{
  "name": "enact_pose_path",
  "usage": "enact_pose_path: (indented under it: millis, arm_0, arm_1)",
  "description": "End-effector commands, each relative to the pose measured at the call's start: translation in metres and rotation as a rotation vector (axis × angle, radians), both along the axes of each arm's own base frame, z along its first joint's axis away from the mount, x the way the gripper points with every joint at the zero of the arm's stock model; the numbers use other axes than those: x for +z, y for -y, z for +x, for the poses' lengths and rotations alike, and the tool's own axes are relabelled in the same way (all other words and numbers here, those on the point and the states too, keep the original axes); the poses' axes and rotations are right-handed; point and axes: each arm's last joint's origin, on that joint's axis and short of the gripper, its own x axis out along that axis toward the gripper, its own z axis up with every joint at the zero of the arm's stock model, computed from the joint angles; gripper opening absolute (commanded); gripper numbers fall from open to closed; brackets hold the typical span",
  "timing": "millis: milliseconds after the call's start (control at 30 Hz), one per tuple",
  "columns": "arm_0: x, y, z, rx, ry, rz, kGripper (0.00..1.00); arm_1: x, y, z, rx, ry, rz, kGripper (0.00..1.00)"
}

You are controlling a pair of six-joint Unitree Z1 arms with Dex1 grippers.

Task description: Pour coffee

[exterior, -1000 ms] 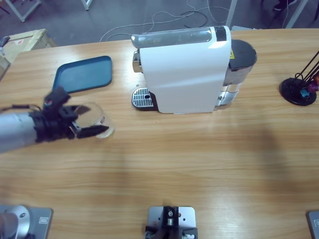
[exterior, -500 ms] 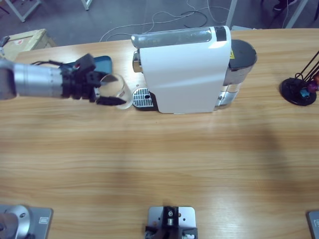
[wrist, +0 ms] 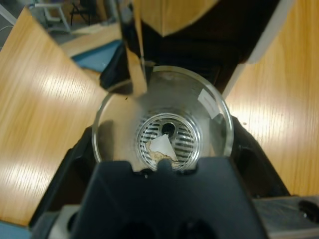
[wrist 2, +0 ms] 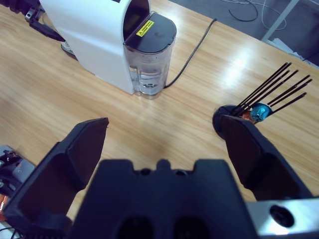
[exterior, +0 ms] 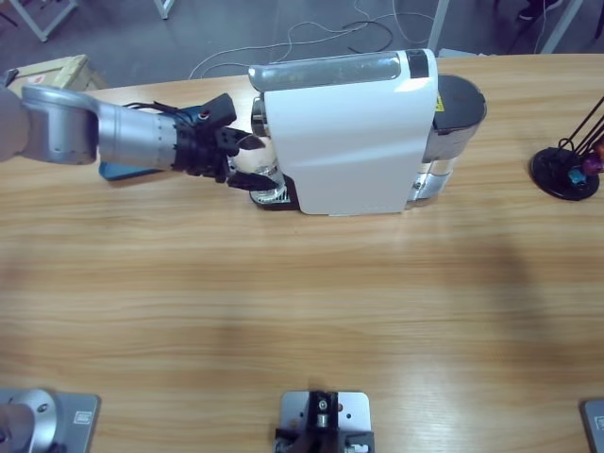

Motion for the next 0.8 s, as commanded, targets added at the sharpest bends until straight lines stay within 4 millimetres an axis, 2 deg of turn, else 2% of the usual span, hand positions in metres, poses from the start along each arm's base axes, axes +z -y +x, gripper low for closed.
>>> enact_pose_path:
  millis: [33,100,300,433,500,567,600,633,667,700,800]
  arm_0:
    - [-0.022,0.009,0.006,-0.006,-0.054,0.011,0.933]
    - [-0.021,0.008,0.004,-0.003,-0.051,0.013,0.982]
    - [-0.013,-0.001,-0.003,0.011,-0.042,0.006,0.982]
    - [0.0,-0.023,-0.013,0.052,-0.026,-0.004,0.982]
    - [0.011,-0.038,-0.024,0.076,-0.009,-0.014,0.982]
    - [0.024,-0.054,-0.04,0.102,0.012,-0.03,0.982]
    - [0.029,-0.062,-0.05,0.12,0.012,-0.043,0.982]
    - [0.032,-0.066,-0.057,0.134,0.001,-0.053,0.982]
    - [0.032,-0.069,-0.064,0.144,-0.014,-0.059,0.982]
    - [0.032,-0.069,-0.07,0.146,-0.03,-0.064,0.982]
    - [0.034,-0.07,-0.093,0.187,-0.075,-0.061,0.982]
  arm_1:
    - [-0.011,-0.001,0.005,-0.044,-0.029,-0.041,1.0]
    - [-0.012,-0.002,0.005,-0.045,-0.03,-0.043,1.0]
    - [-0.01,-0.004,0.007,-0.044,-0.028,-0.039,0.999]
    - [0.009,-0.015,0.016,-0.031,0.001,-0.026,0.995]
    - [0.03,-0.029,0.028,-0.007,0.026,-0.029,0.946]
    - [0.052,-0.046,0.048,-0.001,0.024,-0.028,0.791]
    - [0.063,-0.054,0.062,-0.011,0.015,-0.035,0.63]
    - [0.073,-0.062,0.078,-0.027,0.004,-0.057,0.395]
    - [0.081,-0.071,0.095,-0.029,-0.003,-0.069,0.112]
    - [0.085,-0.08,0.113,-0.027,-0.005,-0.055,0.0]
    - [0.076,-0.124,0.167,-0.022,-0.076,-0.082,0.0]
